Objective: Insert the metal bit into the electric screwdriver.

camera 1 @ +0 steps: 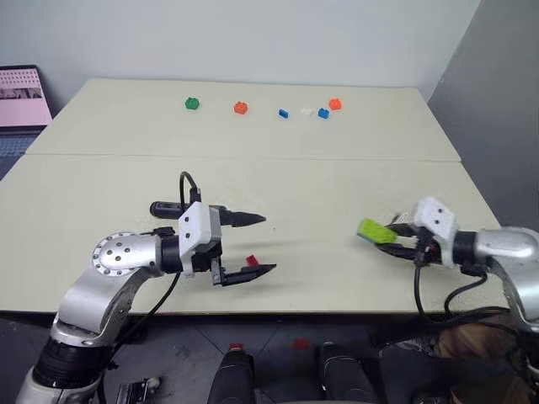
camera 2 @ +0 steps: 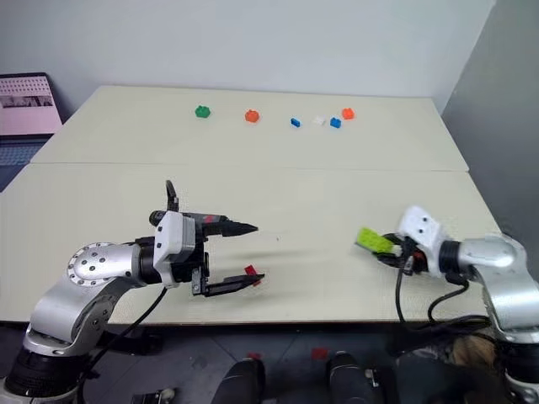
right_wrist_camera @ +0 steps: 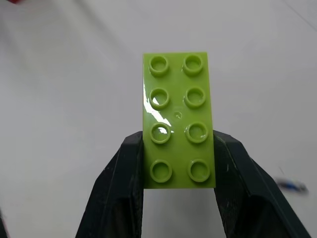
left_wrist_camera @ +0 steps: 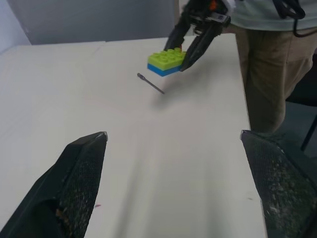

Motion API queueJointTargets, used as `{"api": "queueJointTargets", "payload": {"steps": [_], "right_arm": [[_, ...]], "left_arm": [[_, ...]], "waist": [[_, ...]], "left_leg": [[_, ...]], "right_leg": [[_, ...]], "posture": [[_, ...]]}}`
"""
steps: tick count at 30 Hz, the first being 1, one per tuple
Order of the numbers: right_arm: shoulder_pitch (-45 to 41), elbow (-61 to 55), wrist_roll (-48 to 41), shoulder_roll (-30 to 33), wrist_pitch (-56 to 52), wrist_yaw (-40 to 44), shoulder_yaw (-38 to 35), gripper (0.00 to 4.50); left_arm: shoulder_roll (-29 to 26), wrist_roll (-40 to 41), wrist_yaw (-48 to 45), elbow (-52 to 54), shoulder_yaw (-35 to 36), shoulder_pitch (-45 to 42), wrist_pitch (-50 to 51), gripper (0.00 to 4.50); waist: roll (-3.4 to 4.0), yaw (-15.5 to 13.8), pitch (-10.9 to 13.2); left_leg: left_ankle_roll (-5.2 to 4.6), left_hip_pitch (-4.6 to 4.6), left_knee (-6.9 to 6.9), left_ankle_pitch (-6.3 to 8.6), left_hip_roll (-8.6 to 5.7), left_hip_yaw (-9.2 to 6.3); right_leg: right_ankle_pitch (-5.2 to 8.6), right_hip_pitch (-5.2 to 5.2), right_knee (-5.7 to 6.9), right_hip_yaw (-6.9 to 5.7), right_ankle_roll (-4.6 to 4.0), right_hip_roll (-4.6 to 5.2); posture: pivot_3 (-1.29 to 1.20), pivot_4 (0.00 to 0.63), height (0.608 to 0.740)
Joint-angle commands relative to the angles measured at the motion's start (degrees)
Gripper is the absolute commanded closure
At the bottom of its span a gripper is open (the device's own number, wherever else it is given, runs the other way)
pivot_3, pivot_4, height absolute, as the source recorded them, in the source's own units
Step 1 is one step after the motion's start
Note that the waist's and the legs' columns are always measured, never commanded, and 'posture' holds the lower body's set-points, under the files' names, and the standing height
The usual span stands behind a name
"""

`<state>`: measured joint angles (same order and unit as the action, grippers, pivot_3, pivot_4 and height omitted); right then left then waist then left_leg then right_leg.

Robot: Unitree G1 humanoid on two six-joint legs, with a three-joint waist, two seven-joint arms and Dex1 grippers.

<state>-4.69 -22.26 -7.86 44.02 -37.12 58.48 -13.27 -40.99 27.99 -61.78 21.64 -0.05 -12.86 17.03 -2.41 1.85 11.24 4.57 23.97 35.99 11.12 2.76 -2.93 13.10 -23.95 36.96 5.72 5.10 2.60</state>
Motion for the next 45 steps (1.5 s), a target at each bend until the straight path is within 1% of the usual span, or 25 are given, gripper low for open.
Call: {"api": "queueJointTargets", "payload": {"steps": [1,4,6,12,17,20,27,29,30,32,33,34,35,38,40,43,45], "right_arm": [[5.84,-5.00,-2.00,-0.87,-2.01,-4.71,-9.35,3.00],[9.77,-5.33,-2.89,-4.34,-2.76,-9.74,-15.27,3.00],[11.55,-5.47,-3.16,-5.93,-2.63,-12.14,-17.14,3.00],[14.37,-4.95,-3.84,-9.68,-2.14,-18.37,-19.33,3.00],[13.72,-2.41,-3.69,-11.63,-1.72,-23.61,-19.37,3.00],[13.52,-1.13,-4.68,-11.47,-3.70,-24.65,-18.63,3.00],[11.33,2.12,-7.45,-11.80,-7.83,-28.53,-19.75,3.00],[10.79,2.23,-8.68,-12.00,-8.81,-29.24,-19.99,2.30],[10.49,1.96,-9.51,-12.21,-8.93,-29.36,-20.28,2.17],[10.22,1.49,-10.38,-12.11,-9.04,-29.82,-20.72,1.76],[9.86,1.29,-10.60,-11.94,-8.69,-30.24,-21.16,1.38],[9.63,1.19,-10.71,-11.77,-8.42,-30.54,-21.43,1.09],[9.38,1.03,-11.00,-11.54,-8.25,-30.61,-21.64,0.91],[9.02,-0.04,-11.45,-10.35,-7.65,-30.51,-21.86,0.14],[9.48,-1.84,-12.14,-8.22,-6.38,-28.03,-21.03,0.06],[9.34,-7.29,-17.07,-4.04,-5.02,-19.77,-17.27,0.06],[7.49,-10.36,-19.56,-1.05,-5.75,-15.90,-12.90,0.06]], "left_arm": [[1.12,-0.29,-1.32,-1.56,-0.85,-2.47,-2.64,0.00],[1.99,-0.50,-1.94,-3.21,-1.67,-4.00,-3.40,0.00],[2.42,-0.59,-2.13,-4.05,-2.04,-4.85,-3.67,0.00],[3.65,-0.87,-2.62,-5.88,-2.66,-7.09,-4.33,0.00],[4.31,-1.04,-2.77,-6.07,-2.75,-7.54,-4.58,0.00],[4.49,-1.24,-2.54,-5.82,-2.98,-7.28,-4.50,0.00],[4.05,-1.57,-2.34,-5.26,-2.92,-7.10,-3.99,0.00],[3.89,-1.70,-2.23,-5.09,-2.82,-6.96,-3.90,0.00],[3.80,-1.68,-2.20,-4.90,-2.75,-6.82,-3.82,0.00],[3.61,-1.58,-2.07,-4.41,-2.56,-6.43,-3.58,0.00],[3.46,-1.51,-1.97,-4.14,-2.40,-6.21,-3.41,0.00],[3.37,-1.48,-1.89,-3.97,-2.29,-6.08,-3.30,0.00],[3.28,-1.49,-1.77,-3.87,-2.18,-6.01,-3.19,0.00],[2.48,-1.16,-1.96,-3.40,-1.75,-5.59,-2.59,0.00],[1.59,-0.92,-1.80,-3.14,-0.86,-5.22,-2.09,0.00],[-0.78,-0.66,-1.76,-2.88,1.05,-3.95,-1.26,0.00],[-2.89,-0.31,-2.22,-2.47,2.61,-2.46,-0.50,0.00]], "waist": [[0.00,0.00,0.00],[0.00,0.18,0.00],[0.01,0.33,0.00],[0.01,0.35,0.00],[0.01,0.40,0.00],[0.01,0.41,0.00],[0.01,0.57,0.00],[0.02,0.58,0.00],[0.02,0.57,0.00],[0.02,0.57,0.00],[0.02,0.57,0.00],[0.02,0.57,0.00],[0.02,0.57,0.00],[0.02,0.62,0.00],[0.03,0.72,0.00],[0.05,1.08,0.02],[0.04,1.48,0.02]], "left_leg": [[0.00,0.01,0.00,0.00,0.00,0.01],[0.00,0.00,-0.01,0.00,0.00,0.01],[0.00,-0.01,-0.01,0.00,0.00,0.00],[0.00,-0.01,-0.02,0.00,0.01,0.00],[0.00,0.00,-0.03,0.00,0.01,0.00],[0.00,0.00,-0.03,0.00,0.01,0.00],[0.00,0.00,-0.03,0.00,0.00,0.00],[0.00,0.00,-0.04,0.00,0.00,-0.01],[0.00,0.00,-0.04,0.00,0.00,-0.01],[0.00,0.01,-0.05,0.00,0.01,-0.01],[0.00,0.01,-0.05,0.00,0.01,-0.01],[0.00,0.01,-0.05,0.01,0.00,-0.01],[0.00,0.01,-0.05,0.00,0.01,-0.01],[0.00,0.01,-0.05,0.00,0.01,-0.01],[0.00,0.01,-0.05,0.01,0.01,0.00],[0.00,0.02,-0.06,0.01,0.01,0.00],[-0.01,0.00,-0.14,0.01,0.04,-0.02]], "right_leg": [[0.00,-0.01,-0.01,0.01,0.00,0.00],[0.00,0.00,-0.01,0.01,0.00,0.00],[0.00,0.00,0.00,-0.01,0.00,0.00],[0.00,0.00,-0.01,0.00,0.00,0.00],[0.00,0.01,-0.03,0.01,0.00,0.00],[0.00,0.01,-0.04,0.01,0.00,0.00],[0.00,0.01,-0.04,0.02,0.00,0.00],[0.00,0.02,-0.04,0.01,0.00,0.00],[0.00,0.02,-0.04,0.01,0.00,0.00],[0.00,0.01,-0.04,0.01,0.00,0.00],[0.00,0.01,-0.04,0.01,0.00,0.00],[0.00,0.01,-0.05,0.02,0.00,0.00],[0.00,0.01,-0.05,0.01,0.00,0.00],[0.00,0.00,-0.06,0.01,0.00,0.00],[0.00,0.00,-0.06,0.02,0.00,0.00],[0.00,-0.01,-0.06,0.03,0.00,0.00],[0.01,-0.02,-0.05,0.00,0.00,-0.01]], "posture": [[0.00,0.150,0.740],[0.00,0.150,0.740],[0.00,0.150,0.740],[0.00,0.150,0.740],[0.00,0.150,0.740],[0.00,0.150,0.740],[0.00,0.150,0.740],[0.00,0.150,0.740],[0.00,0.150,0.740],[0.00,0.150,0.740],[0.00,0.150,0.740],[0.00,0.150,0.740],[0.00,0.150,0.740],[0.00,0.150,0.740],[0.00,0.150,0.740],[0.00,0.150,0.740],[0.00,0.150,0.740]]}}
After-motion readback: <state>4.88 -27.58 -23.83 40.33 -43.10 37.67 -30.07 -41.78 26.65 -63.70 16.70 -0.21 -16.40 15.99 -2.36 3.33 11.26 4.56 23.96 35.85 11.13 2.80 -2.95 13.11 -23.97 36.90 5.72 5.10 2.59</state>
